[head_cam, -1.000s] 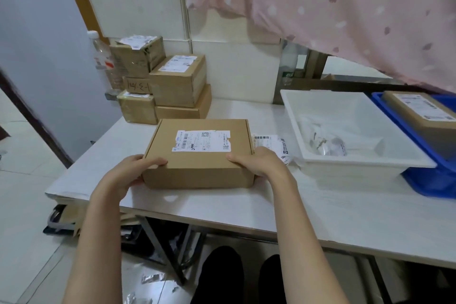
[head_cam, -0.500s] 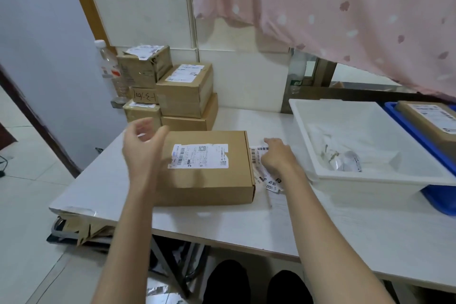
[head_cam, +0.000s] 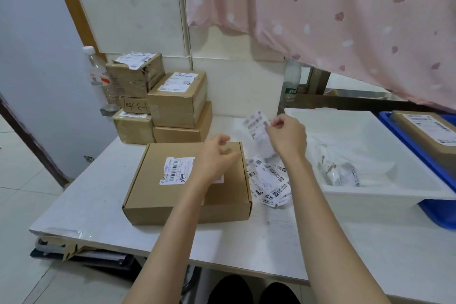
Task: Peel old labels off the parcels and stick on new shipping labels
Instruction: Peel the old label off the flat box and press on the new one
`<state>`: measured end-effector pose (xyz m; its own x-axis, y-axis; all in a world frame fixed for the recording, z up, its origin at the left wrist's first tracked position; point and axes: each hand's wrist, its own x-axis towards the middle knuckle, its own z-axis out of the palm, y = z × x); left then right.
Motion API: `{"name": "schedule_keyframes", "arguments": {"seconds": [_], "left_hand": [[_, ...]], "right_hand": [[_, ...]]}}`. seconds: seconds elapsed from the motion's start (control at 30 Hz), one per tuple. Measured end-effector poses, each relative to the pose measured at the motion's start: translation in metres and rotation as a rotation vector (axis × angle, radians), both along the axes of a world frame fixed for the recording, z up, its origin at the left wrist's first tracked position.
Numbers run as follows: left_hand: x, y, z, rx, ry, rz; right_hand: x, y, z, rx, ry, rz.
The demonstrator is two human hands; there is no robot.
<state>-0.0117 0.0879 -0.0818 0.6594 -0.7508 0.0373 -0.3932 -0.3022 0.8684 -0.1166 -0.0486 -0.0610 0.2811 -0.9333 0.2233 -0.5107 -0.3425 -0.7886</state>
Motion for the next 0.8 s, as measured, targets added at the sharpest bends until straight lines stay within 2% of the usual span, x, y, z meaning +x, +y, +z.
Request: {"name": "schedule_keyframes", "arguments": {"seconds": [0.07, 0.13, 0.23, 0.33, 0.43, 0.53, 0.7, 0.8], "left_hand": [[0.002, 0.002, 0.005, -0.165, 0.109, 0.050], [0.007, 0.005, 0.008, -0.303, 0.238, 0.081], [0.012, 0.015, 0.013, -0.464, 0.430, 0.117], [0.014, 0.026, 0.016, -0.548, 0.418, 0.181], [0.013, 0.037, 0.018, -0.542, 0.353, 0.226], [0.015, 0.050, 0.018, -0.510, 0.373, 0.203], [0.019, 0.064, 0.013, -0.374, 0.336, 0.154], [0.016, 0.062, 0.010, -0.328, 0.358, 0.153]], "right_hand": [[-0.004, 0.004, 0.018, 0.103, -0.163, 0.145], [-0.008, 0.010, 0.031, 0.214, -0.220, 0.284], [-0.003, 0.017, 0.035, 0.273, -0.159, 0.421], [0.009, 0.024, 0.028, 0.299, -0.083, 0.460], [0.019, 0.030, 0.020, 0.283, -0.024, 0.444], [0.024, 0.033, 0.013, 0.254, 0.027, 0.406], [0.017, 0.033, 0.007, 0.100, 0.187, 0.184], [0.014, 0.036, -0.001, 0.126, 0.260, 0.117]]}}
